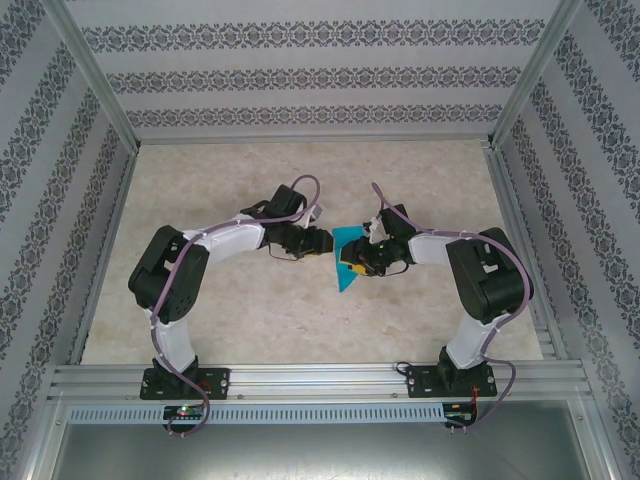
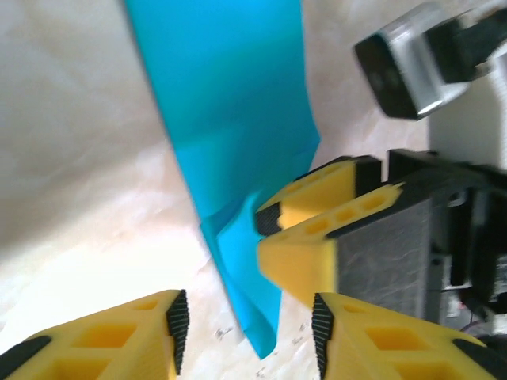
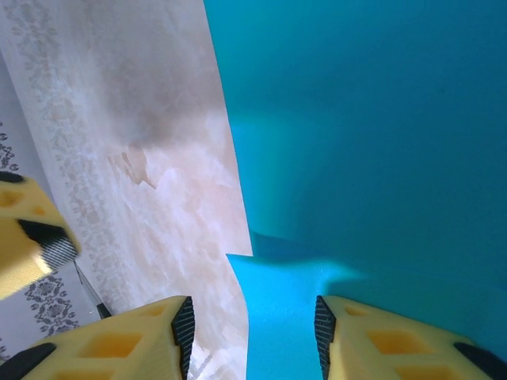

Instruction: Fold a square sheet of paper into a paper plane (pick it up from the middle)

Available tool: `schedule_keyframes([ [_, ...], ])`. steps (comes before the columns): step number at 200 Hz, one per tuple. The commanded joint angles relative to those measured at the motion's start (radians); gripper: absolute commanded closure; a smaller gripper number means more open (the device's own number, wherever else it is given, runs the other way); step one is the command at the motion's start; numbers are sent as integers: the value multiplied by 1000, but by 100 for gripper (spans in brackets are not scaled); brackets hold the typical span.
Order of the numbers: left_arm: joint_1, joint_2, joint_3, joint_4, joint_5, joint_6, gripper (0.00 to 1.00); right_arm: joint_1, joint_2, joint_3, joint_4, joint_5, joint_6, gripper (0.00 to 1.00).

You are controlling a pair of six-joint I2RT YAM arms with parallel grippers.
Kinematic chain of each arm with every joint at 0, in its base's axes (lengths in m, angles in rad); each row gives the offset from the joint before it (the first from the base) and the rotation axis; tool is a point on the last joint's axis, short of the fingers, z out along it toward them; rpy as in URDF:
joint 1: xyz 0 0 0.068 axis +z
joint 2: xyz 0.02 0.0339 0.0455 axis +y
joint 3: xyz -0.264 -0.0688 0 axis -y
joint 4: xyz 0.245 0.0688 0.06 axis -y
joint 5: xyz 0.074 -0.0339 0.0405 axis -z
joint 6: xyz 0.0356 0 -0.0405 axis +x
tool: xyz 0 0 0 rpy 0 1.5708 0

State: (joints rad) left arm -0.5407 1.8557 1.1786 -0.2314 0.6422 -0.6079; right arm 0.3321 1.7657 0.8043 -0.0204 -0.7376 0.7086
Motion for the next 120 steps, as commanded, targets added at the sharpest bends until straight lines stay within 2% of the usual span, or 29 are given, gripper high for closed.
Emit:
schedule_keyframes([
  [1, -32, -23, -45, 65, -17, -35, 56, 10, 12, -45, -57, 75, 12, 57],
  [34, -64, -29, -83, 117, -18, -60, 64, 9, 0, -56, -55, 81, 21, 67],
  [69, -110, -12, -89, 162, -15, -76, 66, 9, 1, -59, -55, 83, 23, 81],
  [120, -152, 24, -87, 217, -2, -96, 70, 7, 1, -63, -59, 82, 18, 91],
])
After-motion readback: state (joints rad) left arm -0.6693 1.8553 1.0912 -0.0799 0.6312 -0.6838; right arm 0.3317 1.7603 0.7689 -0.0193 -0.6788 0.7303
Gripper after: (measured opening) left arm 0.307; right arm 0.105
